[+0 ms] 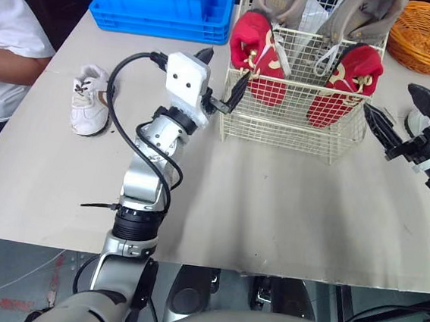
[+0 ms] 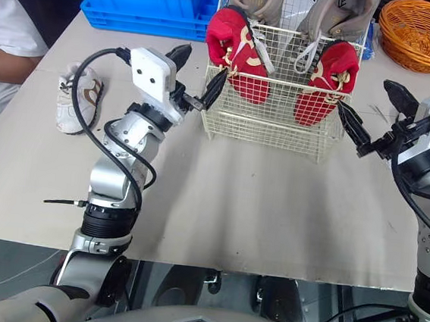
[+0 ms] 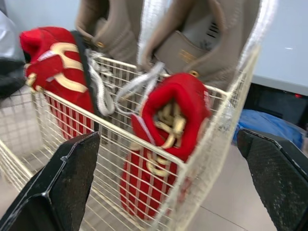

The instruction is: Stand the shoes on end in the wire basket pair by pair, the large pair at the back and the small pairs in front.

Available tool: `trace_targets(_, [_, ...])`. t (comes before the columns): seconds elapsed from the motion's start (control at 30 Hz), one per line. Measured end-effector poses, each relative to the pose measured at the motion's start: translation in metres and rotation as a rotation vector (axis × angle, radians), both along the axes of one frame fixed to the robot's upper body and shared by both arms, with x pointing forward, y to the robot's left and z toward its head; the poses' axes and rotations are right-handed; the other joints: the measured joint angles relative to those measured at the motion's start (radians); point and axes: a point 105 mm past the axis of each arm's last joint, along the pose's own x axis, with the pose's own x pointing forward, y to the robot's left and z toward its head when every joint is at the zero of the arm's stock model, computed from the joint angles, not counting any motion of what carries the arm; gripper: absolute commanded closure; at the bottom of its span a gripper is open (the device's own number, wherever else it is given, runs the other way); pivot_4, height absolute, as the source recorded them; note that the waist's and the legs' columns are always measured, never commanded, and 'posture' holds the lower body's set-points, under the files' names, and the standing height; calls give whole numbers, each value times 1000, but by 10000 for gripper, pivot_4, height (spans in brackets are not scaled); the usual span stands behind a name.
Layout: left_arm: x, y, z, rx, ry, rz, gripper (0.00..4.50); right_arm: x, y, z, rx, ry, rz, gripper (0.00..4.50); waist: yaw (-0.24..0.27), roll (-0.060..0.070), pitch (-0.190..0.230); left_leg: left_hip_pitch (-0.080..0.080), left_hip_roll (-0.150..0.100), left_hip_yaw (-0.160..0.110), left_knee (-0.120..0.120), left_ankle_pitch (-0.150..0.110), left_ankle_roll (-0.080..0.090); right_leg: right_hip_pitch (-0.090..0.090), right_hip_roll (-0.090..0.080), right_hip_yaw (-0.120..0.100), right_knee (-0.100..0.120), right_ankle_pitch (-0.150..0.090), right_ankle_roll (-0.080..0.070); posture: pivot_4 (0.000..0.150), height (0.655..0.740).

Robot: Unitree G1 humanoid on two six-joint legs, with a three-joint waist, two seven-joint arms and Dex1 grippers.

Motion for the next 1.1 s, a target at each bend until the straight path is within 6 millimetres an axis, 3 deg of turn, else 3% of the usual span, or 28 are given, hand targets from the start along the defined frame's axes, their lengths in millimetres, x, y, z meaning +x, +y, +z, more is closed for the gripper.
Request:
trace_targets(0.2, [-13, -1, 21, -13, -39, -104, 606, 8, -35, -5, 41, 27, -141, 0, 0, 0, 0, 0, 0, 0, 0, 0, 0, 0, 0, 0, 0, 0, 0, 1500, 6860])
trace_targets(0.27, [-20, 3, 38, 2, -47, -176, 606, 12, -60, -13, 67, 60, -251, 0, 0, 0, 0, 0, 0, 0, 0, 0, 0, 0, 0, 0, 0, 0, 0, 1500, 6860])
trace_targets(0.4, [-30, 4, 50, 55, -10, -290, 606, 14, -84, -29, 47, 137, -342, 0, -1, 0, 0, 0, 0, 0, -1, 0, 0, 0, 0, 0, 0, 0, 0, 1500, 6860])
trace_targets(0.6, [-59, 4, 42, 245, 180, -520, 606, 15, -134, -60, -28, 287, -442, 0, -3, 3, 1, 1, 0, 1, -1, 0, 0, 0, 1, 1, -1, 0, 0, 1500, 6860])
trace_targets(0.9, [-85, -5, 42, 287, 301, -652, 606, 7, -203, -65, -14, 376, -492, 0, -4, 4, 2, 1, 0, 1, -1, 0, 0, 0, 1, 1, -1, 0, 0, 1500, 6860])
trace_targets(1.1, [-90, -7, 43, 280, 324, -676, 606, 9, -215, -77, 105, 440, -444, 0, -5, 5, 2, 1, 0, 2, -1, 0, 0, 0, 1, 2, -1, 0, 0, 1500, 6860])
